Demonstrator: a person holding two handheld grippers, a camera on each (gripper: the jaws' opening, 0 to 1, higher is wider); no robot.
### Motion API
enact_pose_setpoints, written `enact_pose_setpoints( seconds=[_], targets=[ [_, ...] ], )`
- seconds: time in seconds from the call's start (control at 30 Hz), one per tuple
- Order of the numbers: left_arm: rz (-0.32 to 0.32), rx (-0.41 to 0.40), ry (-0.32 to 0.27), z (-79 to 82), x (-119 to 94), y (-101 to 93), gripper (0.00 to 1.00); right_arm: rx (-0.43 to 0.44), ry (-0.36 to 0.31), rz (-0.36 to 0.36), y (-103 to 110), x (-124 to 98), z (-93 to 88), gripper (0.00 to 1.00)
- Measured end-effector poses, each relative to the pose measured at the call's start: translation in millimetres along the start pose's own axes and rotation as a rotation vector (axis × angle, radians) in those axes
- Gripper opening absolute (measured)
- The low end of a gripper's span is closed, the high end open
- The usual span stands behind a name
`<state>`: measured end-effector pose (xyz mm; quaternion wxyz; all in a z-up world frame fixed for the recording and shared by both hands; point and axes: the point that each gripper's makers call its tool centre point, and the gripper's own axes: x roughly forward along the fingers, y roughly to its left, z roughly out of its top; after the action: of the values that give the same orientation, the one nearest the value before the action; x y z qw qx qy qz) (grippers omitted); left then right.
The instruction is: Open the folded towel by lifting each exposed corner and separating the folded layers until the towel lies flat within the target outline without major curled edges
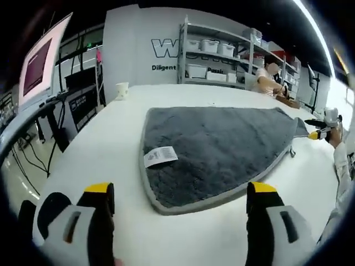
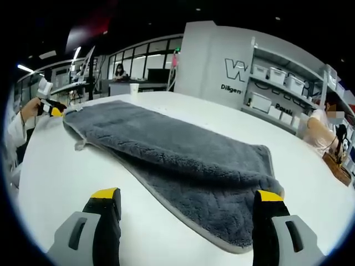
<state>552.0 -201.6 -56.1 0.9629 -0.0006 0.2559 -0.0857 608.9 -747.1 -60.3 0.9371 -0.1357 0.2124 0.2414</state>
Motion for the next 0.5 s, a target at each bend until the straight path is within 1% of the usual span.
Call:
enact_pose_setpoints(
  seconds=[0.07, 0.13, 0.27, 0.37, 0.5],
  targets=[
    [0.000, -0.010, -0.035, 9.0, 3.4, -0.3, 0.99, 0.001, 0.000, -0.002, 0.0, -0.7, 0.0, 0.99],
    [-0.001, -0.006, -0.039, 14.4, 7.8, -2.8, 0.99, 0.004, -0.003, -0.003, -0.5, -1.0, 0.7, 0.99],
    [-0.021, 0.016, -0.059, 27.8, 17.8, -15.9, 0.99, 0.005, -0.001, -0.006, -1.4, -0.5, 0.8, 0.99],
    [-0.052, 0.016, -0.062, 37.7, 30.0, -29.9, 0.99, 0.001, 0.004, -0.007, -1.1, 0.0, 0.0, 0.99],
    [-0.078, 0.030, -0.066, 47.4, 45.7, -43.9, 0.99, -0.002, 0.012, -0.009, -2.1, 1.4, -1.4, 0.99]
  ],
)
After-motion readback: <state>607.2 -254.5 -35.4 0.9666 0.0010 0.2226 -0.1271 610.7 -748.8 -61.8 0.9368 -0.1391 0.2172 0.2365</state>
